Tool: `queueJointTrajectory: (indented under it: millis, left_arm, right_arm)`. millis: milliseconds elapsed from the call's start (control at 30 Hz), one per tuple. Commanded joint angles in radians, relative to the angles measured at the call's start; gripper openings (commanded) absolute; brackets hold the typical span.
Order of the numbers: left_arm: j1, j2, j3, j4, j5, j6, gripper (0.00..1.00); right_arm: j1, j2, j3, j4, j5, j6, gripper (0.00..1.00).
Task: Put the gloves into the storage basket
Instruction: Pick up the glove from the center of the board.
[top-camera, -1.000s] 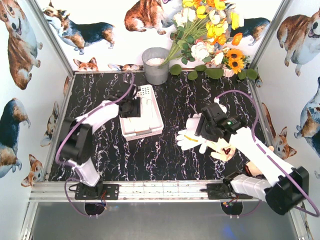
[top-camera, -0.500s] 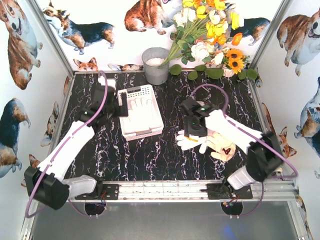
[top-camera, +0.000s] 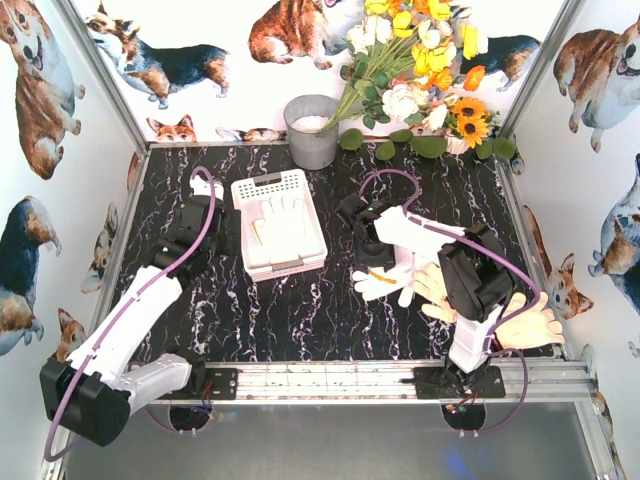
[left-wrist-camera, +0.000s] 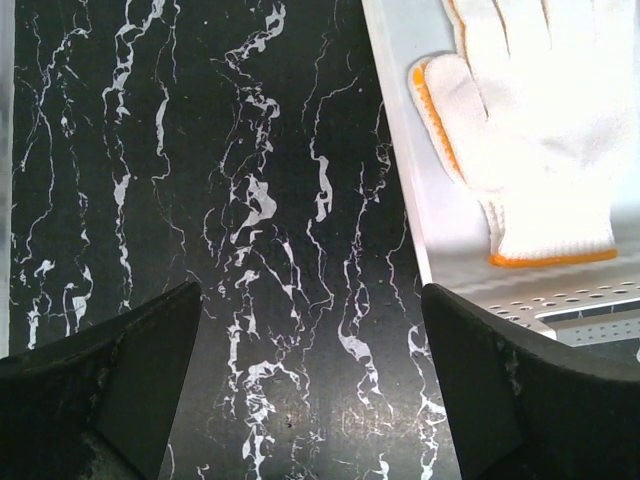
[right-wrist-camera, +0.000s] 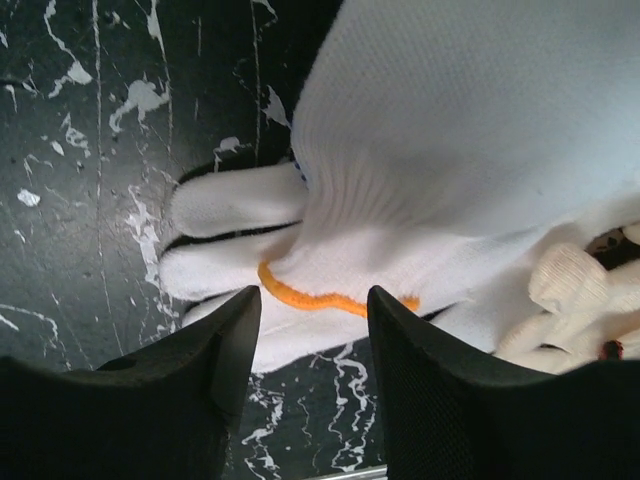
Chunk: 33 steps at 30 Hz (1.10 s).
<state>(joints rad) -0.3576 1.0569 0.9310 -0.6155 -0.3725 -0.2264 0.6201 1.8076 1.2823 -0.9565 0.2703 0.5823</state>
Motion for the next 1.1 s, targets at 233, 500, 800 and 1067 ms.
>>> queueJointTrajectory:
  millis: [233, 500, 800, 1067]
  left_arm:
    - [0.008, -0.116, -0.126, 0.082, -0.04, 0.03, 0.86]
    - [0.007, -0.171, -0.147, 0.095, -0.075, 0.026, 0.87]
    - [0.008, -0.193, -0.137, 0.091, -0.006, 0.02, 0.87]
    - [0.006, -0.22, -0.059, 0.084, 0.382, 0.007, 0.81]
  right_arm:
    - [0.001, 0.083, 0.047, 0.022, 0.025, 0.038, 0.28]
    - [0.001, -0.068, 0.013, -0.04, 0.05, 0.057, 0.0]
    - [-0.013, -0.344, 0.121, -0.218, -0.056, 0.025, 0.0]
    - [-0.09, -0.562, 0.095, -0.135, -0.373, 0.173, 0.0]
